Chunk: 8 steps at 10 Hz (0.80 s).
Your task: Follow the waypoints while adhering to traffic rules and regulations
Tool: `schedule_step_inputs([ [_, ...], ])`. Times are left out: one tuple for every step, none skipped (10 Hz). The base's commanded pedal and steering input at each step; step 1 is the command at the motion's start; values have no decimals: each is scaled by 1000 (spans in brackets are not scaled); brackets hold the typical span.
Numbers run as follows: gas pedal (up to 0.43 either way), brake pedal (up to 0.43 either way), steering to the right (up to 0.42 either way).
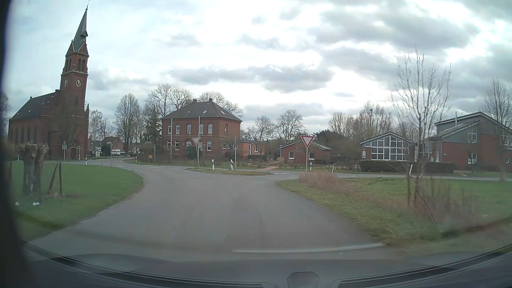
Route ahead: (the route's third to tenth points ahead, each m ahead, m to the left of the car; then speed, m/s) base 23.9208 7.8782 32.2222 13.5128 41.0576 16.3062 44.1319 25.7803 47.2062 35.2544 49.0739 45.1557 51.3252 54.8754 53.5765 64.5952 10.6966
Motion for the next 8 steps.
schedule_step_inputs([
  [0, 61, -83],
  [0, 55, -88],
  [0, 55, -94],
  [0, 55, -97],
  [0, 55, -97],
  [0, 55, -97],
  [0, 61, -97],
  [0, 67, -97],
])
